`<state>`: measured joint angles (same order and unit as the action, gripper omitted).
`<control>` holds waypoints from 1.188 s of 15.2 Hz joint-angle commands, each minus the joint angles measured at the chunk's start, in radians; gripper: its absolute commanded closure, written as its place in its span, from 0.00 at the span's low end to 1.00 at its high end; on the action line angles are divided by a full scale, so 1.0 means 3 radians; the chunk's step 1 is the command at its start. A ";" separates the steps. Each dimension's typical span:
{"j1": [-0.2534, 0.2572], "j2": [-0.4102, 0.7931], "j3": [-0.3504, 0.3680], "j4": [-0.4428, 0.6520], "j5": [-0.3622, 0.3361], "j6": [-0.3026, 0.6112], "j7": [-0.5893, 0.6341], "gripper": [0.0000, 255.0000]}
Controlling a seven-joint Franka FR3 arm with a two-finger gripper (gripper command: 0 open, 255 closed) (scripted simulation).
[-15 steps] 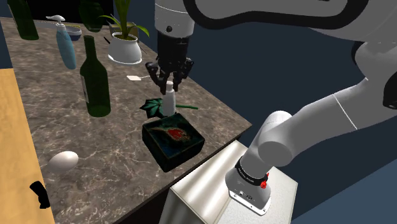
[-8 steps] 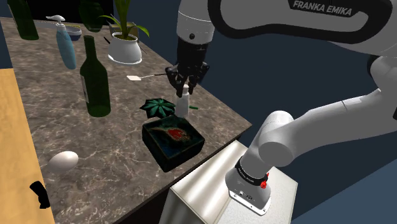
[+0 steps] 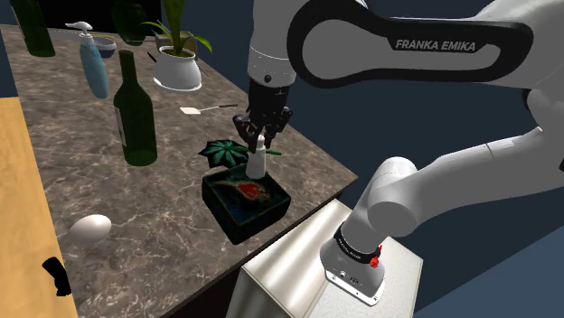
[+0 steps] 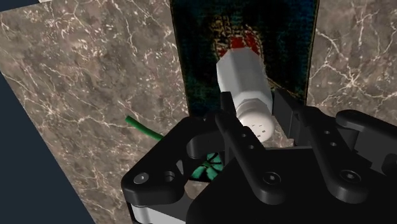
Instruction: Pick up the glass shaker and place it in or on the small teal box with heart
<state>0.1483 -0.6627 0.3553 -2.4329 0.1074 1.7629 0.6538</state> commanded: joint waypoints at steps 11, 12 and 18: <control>0.0022 0.0058 0.0083 -0.0378 0.0049 0.0437 0.0040 1.00; 0.0022 0.0058 0.0083 -0.0378 0.0049 0.0437 0.0040 1.00; 0.0022 0.0058 0.0083 -0.0378 0.0049 0.0437 0.0040 0.00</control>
<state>0.1550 -0.6451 0.3802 -2.5465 0.1222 1.8941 0.6658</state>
